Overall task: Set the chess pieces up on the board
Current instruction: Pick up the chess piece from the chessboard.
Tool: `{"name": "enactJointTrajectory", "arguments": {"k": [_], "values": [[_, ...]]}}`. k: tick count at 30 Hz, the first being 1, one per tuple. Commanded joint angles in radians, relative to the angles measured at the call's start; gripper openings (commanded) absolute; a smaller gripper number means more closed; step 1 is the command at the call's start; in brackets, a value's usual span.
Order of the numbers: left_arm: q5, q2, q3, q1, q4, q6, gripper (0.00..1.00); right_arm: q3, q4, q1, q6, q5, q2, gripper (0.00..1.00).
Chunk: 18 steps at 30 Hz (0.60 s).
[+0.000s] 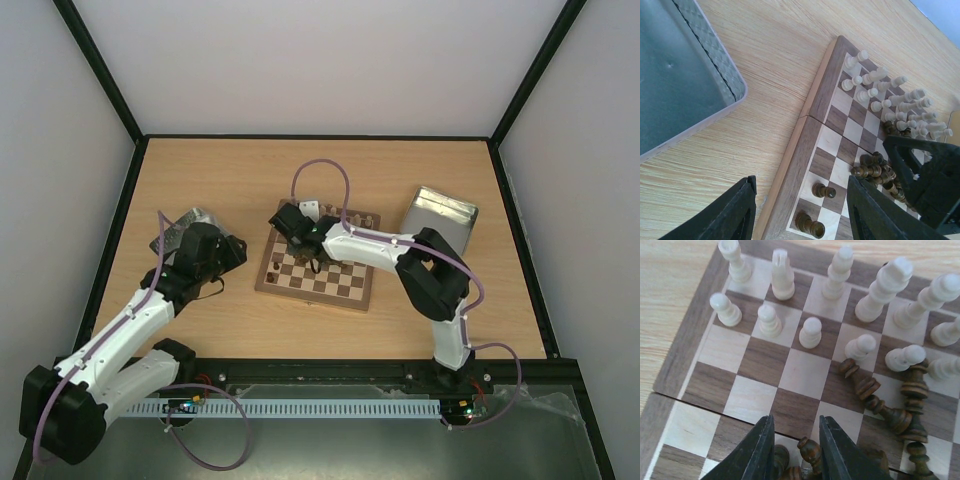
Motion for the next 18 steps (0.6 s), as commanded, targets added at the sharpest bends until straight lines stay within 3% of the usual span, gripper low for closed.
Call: {"name": "enactJointTrajectory", "arguments": {"k": [1, 18], "values": [[0.009, 0.009, -0.001, 0.006, 0.007, 0.011, 0.52, 0.020, -0.020, 0.001, -0.006, -0.001, 0.035, 0.25], [0.010, 0.021, -0.002, 0.006, 0.012, 0.020, 0.52, 0.031, -0.010, 0.000, -0.029, -0.054, 0.078, 0.20]]}}
